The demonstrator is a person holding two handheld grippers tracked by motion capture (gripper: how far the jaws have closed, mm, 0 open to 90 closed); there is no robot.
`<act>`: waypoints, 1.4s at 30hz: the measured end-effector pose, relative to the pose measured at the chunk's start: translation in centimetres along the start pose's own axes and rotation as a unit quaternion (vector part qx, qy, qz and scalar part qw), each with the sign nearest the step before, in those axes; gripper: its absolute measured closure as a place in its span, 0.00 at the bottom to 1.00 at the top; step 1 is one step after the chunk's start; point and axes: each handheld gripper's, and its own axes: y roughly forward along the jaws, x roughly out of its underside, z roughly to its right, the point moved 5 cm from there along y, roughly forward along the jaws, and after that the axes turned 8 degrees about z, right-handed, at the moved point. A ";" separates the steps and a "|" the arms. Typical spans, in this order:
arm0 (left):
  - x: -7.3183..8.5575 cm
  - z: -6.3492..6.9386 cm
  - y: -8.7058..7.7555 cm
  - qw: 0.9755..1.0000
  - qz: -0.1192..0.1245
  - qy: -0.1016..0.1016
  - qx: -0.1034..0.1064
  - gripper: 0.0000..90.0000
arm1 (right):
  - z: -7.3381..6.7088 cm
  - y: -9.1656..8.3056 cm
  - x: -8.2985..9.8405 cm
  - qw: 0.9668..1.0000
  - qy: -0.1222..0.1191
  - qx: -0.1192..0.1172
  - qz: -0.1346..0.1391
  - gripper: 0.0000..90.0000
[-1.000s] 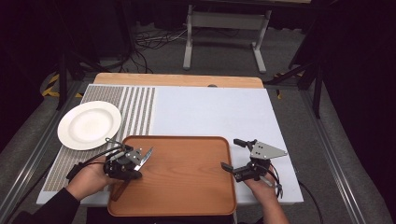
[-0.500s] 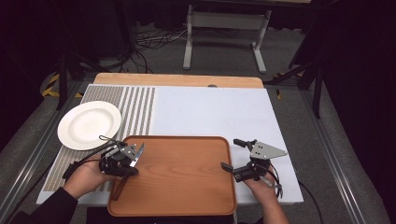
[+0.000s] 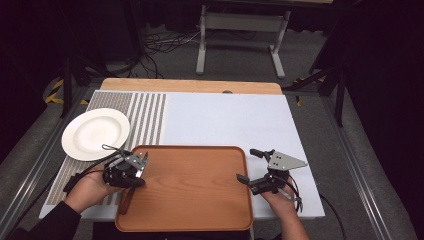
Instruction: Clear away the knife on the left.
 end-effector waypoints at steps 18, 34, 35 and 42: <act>1.1 -0.3 -0.5 1.000 0.003 -0.017 -0.007 1.00 | 0.0 0.1 0.0 1.000 0.001 -0.002 0.000 0.03; 1.1 0.0 -1.2 0.999 0.022 -0.032 -0.003 0.90 | 0.0 0.1 0.1 1.000 0.001 -0.002 -0.001 0.03; 1.0 0.0 -1.4 0.999 0.034 -0.037 -0.005 0.81 | -0.1 0.0 0.0 1.000 0.000 -0.001 -0.001 0.03; 0.3 0.1 -3.2 0.990 0.130 -0.046 -0.024 0.42 | -0.1 -0.1 -0.1 1.000 -0.001 0.000 0.002 0.03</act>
